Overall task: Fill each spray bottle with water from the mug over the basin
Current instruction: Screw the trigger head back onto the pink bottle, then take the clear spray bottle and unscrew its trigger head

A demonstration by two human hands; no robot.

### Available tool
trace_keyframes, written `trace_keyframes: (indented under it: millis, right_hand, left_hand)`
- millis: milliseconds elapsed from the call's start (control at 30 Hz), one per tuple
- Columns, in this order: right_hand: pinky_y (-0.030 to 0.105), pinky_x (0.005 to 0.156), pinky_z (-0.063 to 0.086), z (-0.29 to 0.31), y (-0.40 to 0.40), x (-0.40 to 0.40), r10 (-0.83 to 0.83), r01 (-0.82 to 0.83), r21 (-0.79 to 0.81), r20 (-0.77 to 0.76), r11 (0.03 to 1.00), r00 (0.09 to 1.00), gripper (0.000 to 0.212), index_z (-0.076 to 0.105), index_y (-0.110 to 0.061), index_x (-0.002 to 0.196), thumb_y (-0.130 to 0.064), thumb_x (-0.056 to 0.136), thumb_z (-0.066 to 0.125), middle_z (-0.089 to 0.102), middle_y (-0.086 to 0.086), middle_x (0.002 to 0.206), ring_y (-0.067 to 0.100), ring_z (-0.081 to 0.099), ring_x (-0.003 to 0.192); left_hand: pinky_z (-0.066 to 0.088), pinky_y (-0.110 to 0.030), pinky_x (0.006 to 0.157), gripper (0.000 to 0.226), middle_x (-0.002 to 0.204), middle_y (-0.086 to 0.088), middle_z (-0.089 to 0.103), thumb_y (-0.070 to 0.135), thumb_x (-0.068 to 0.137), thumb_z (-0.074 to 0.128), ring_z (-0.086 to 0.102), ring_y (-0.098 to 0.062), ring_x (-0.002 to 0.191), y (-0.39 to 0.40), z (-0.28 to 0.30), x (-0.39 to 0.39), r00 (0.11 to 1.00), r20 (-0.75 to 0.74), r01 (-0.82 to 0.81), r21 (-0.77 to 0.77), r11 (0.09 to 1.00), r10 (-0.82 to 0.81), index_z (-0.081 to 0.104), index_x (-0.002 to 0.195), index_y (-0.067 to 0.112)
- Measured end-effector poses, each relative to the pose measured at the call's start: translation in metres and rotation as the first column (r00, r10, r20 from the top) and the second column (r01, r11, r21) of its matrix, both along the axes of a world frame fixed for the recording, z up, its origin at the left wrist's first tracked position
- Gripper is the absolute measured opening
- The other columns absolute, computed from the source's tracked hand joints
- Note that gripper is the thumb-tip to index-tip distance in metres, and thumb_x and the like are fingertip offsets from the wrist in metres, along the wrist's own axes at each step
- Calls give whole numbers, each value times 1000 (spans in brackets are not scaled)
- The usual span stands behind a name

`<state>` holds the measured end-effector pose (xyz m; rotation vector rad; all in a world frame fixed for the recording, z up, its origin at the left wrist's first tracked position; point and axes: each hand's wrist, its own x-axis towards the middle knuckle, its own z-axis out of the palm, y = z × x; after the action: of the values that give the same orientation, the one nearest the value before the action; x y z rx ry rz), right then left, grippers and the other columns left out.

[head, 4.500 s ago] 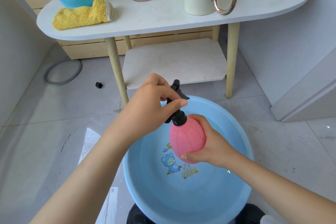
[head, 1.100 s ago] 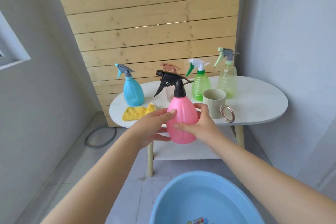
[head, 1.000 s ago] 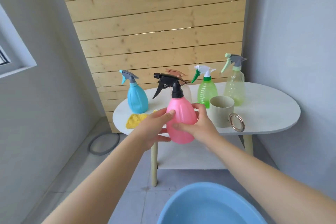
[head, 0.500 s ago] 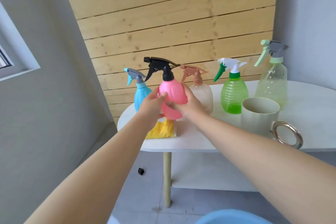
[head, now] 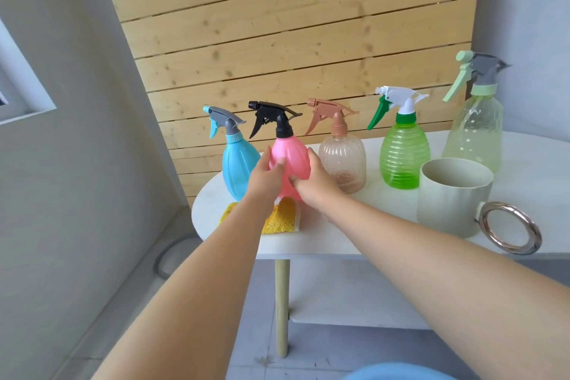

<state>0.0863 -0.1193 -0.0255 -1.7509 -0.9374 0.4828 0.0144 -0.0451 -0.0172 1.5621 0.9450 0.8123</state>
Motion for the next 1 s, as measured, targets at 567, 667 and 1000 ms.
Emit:
trace_keyframes:
  millis: [567, 667, 1000]
  right_hand:
    - [27, 93, 39, -6, -27, 6, -46, 47, 18, -22, 999, 999, 48, 36, -19, 144, -14, 97, 43, 43, 7, 144, 21, 47, 123]
    - [26, 84, 39, 1, -43, 11, -302, 292, 123, 78, 949, 950, 34, 51, -9, 124, -5, 91, 45, 49, 10, 127, 22, 53, 107]
    - [38, 89, 51, 11, -46, 52, -273, 294, 22, -309, 956, 911, 77, 11, -28, 151, 2, 85, 39, 14, -6, 154, 29, 42, 126]
  left_hand:
    - [45, -35, 92, 54, 138, -11, 44, 36, 95, 51, 51, -30, 118, -29, 1, 6, 950, -139, -265, 109, 958, 279, 36, 142, 14]
    - [42, -40, 97, 36, 128, -11, 43, 20, 93, 50, 45, -29, 118, -47, 4, 13, 941, -89, -284, 321, 904, 327, 48, 127, 11]
    - [54, -39, 84, 62, 150, -7, 30, 13, 94, 29, 54, -33, 117, -72, 24, 66, 961, -202, 187, -22, 982, -187, 12, 152, 24]
